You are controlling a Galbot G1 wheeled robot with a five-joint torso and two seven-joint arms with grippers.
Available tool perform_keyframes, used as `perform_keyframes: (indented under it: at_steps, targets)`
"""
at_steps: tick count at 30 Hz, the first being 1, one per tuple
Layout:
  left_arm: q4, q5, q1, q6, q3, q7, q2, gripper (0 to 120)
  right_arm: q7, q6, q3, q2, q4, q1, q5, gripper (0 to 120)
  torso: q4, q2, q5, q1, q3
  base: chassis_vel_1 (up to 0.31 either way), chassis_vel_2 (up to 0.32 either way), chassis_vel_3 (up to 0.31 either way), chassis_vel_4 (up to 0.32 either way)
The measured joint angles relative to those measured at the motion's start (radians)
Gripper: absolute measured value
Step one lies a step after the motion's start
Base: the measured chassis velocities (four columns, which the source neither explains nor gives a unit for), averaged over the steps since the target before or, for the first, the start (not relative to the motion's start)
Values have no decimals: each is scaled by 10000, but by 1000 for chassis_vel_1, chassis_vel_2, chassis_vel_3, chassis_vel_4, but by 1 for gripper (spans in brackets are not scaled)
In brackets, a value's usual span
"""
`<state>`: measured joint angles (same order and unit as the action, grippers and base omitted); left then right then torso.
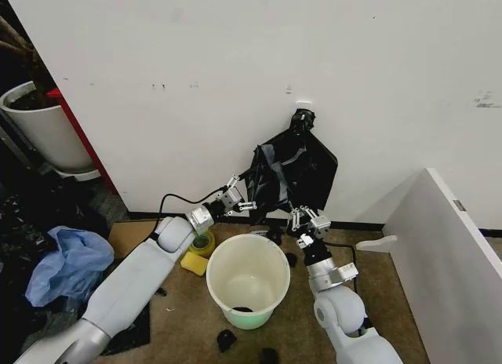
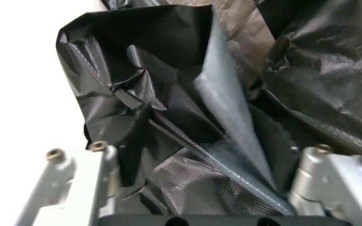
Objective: Place the garbage bag over the trash bin.
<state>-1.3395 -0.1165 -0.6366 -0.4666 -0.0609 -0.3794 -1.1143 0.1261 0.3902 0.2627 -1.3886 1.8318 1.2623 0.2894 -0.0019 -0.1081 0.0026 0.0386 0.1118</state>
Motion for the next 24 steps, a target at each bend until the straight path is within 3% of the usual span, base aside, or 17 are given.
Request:
perform_keyframes:
  at_steps: [6, 8, 10, 12, 15, 19, 20, 24]
  targets:
    - [-9, -196, -51, 104, 27, 78, -80, 34, -1, -8, -6, -53, -21, -36, -73, 0, 1, 0, 0, 0, 0, 0, 0, 0, 0]
    - [-22, -234, -64, 120, 28, 77, -76, 32, -3, -10, -5, -55, -24, -39, -77, 0, 0, 0, 0, 0, 0, 0, 0, 0, 0]
    - [-144, -763, -192, 250, 54, 43, 22, 11, -41, -12, 12, -65, -51, -69, -118, 0, 0, 0, -1, 0, 0, 0, 0, 0, 0]
    - [-199, -1037, -251, 299, 61, 39, 69, 7, -75, -15, 16, -74, -51, -73, -122, 0, 0, 0, -1, 0, 0, 0, 0, 0, 0]
    - [-270, -1391, -323, 332, 72, 38, 117, 0, -109, -18, 16, -74, -51, -72, -125, 0, 0, 0, -1, 0, 0, 0, 0, 0, 0]
    - [-876, -3111, -1016, 353, 380, 351, 108, 0, -433, -57, -36, 30, 319, 234, -57, 0, -1, 0, 0, 0, -1, 0, 0, 0, 0]
    - [-876, -3111, -1016, 353, 380, 351, 108, 0, -433, -57, -36, 30, 319, 234, -57, 0, -1, 0, 0, 0, -1, 0, 0, 0, 0]
    - [-2471, -4919, -2724, 467, 1141, 1848, -110, 0, -2308, -846, -453, 404, 1512, 1230, -97, 0, 0, 0, -1, 0, -2, 0, 0, 0, 0]
